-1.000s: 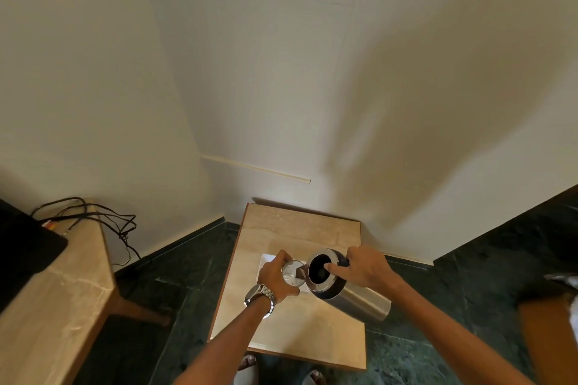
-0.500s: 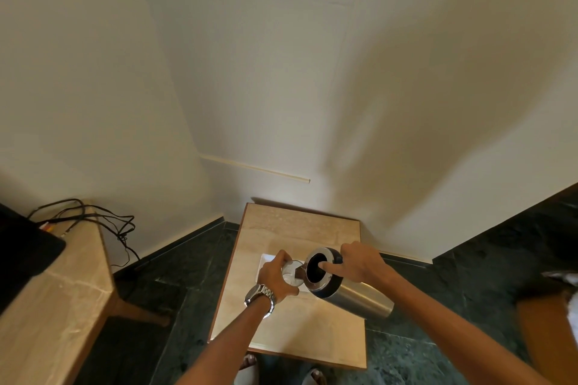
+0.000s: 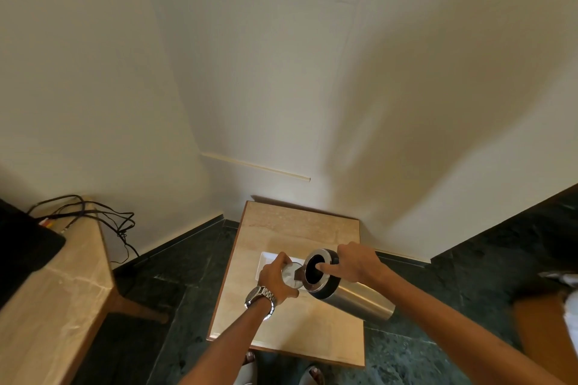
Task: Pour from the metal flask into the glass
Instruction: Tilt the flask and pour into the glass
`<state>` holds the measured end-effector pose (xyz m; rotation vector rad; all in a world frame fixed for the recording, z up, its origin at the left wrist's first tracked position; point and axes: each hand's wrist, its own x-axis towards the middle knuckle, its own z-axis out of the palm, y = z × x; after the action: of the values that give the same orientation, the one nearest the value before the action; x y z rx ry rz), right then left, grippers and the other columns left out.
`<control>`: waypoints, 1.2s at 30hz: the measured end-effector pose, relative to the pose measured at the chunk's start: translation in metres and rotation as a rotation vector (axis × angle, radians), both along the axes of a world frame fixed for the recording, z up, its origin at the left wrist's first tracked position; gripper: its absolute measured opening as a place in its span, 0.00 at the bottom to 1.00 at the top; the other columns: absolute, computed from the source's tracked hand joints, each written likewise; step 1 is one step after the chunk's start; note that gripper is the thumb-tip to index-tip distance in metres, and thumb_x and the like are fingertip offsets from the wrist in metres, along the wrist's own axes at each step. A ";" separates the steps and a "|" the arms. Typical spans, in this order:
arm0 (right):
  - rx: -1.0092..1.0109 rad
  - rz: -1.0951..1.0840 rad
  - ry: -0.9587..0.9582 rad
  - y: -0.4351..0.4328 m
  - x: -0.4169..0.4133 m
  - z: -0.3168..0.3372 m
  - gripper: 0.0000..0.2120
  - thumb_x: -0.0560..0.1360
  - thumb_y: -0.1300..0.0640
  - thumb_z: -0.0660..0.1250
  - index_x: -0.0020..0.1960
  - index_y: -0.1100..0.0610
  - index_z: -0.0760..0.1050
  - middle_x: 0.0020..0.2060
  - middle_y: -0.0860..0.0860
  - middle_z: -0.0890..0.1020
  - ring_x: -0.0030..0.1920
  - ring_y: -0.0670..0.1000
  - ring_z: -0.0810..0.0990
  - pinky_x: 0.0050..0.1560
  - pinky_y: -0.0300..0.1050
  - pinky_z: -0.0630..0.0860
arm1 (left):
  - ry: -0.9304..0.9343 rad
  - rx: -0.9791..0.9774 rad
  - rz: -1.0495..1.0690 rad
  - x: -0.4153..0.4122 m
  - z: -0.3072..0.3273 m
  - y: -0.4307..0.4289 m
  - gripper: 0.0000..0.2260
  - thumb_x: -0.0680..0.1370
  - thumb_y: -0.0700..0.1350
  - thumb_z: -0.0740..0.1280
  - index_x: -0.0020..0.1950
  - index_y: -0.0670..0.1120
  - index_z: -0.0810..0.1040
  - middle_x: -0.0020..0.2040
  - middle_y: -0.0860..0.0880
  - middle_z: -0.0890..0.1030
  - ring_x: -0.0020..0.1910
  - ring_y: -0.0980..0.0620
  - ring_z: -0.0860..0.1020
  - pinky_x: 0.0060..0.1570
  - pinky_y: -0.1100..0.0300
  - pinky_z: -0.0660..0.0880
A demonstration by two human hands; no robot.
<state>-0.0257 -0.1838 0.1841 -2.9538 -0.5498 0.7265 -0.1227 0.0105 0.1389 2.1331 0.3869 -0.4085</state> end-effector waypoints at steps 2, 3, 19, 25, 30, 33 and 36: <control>-0.012 0.003 -0.005 0.001 0.000 0.000 0.32 0.71 0.26 0.60 0.44 0.56 0.79 0.33 0.48 0.80 0.30 0.47 0.77 0.39 0.39 0.77 | -0.001 0.003 -0.005 0.000 0.001 0.000 0.31 0.64 0.45 0.83 0.61 0.48 0.72 0.55 0.46 0.83 0.52 0.45 0.83 0.52 0.53 0.83; -0.017 0.001 -0.003 0.001 -0.001 0.001 0.32 0.71 0.26 0.60 0.45 0.56 0.79 0.34 0.48 0.80 0.31 0.47 0.77 0.38 0.39 0.77 | -0.002 0.004 -0.008 0.000 0.001 0.000 0.31 0.64 0.45 0.83 0.61 0.48 0.72 0.55 0.46 0.83 0.52 0.45 0.83 0.52 0.53 0.83; 0.013 -0.025 -0.035 -0.002 -0.021 0.011 0.26 0.72 0.29 0.62 0.38 0.53 0.72 0.26 0.45 0.72 0.28 0.45 0.72 0.31 0.37 0.66 | -0.008 0.045 -0.061 -0.011 0.011 -0.009 0.31 0.63 0.45 0.83 0.61 0.47 0.72 0.55 0.45 0.83 0.50 0.44 0.83 0.50 0.53 0.83; 0.006 0.004 -0.031 0.015 -0.012 0.018 0.27 0.72 0.29 0.63 0.38 0.54 0.73 0.27 0.47 0.73 0.28 0.46 0.73 0.34 0.39 0.71 | -0.031 0.037 -0.008 -0.007 0.015 0.001 0.32 0.63 0.44 0.84 0.62 0.47 0.73 0.57 0.45 0.82 0.52 0.43 0.83 0.53 0.50 0.83; 0.002 0.006 -0.033 0.018 -0.009 0.020 0.26 0.72 0.30 0.63 0.38 0.54 0.74 0.27 0.47 0.74 0.28 0.46 0.73 0.34 0.38 0.71 | -0.038 0.028 0.006 -0.005 0.016 0.003 0.32 0.63 0.44 0.84 0.62 0.46 0.73 0.58 0.44 0.82 0.53 0.43 0.83 0.53 0.49 0.84; -0.002 -0.005 -0.032 0.014 -0.009 0.020 0.26 0.72 0.30 0.63 0.39 0.54 0.75 0.28 0.47 0.75 0.29 0.46 0.74 0.34 0.38 0.71 | -0.036 0.021 0.001 -0.004 0.017 0.000 0.32 0.63 0.44 0.83 0.62 0.47 0.73 0.58 0.44 0.82 0.53 0.42 0.82 0.53 0.50 0.83; 0.000 -0.006 -0.031 0.012 -0.009 0.020 0.27 0.73 0.30 0.63 0.41 0.55 0.77 0.31 0.49 0.78 0.31 0.47 0.76 0.36 0.39 0.74 | -0.038 0.013 -0.004 -0.004 0.018 -0.002 0.31 0.64 0.44 0.83 0.62 0.47 0.72 0.58 0.44 0.82 0.54 0.42 0.82 0.54 0.50 0.83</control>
<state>-0.0342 -0.1719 0.2042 -2.9696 -0.5436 0.6816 -0.1263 0.0086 0.1572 2.1512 0.3643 -0.3688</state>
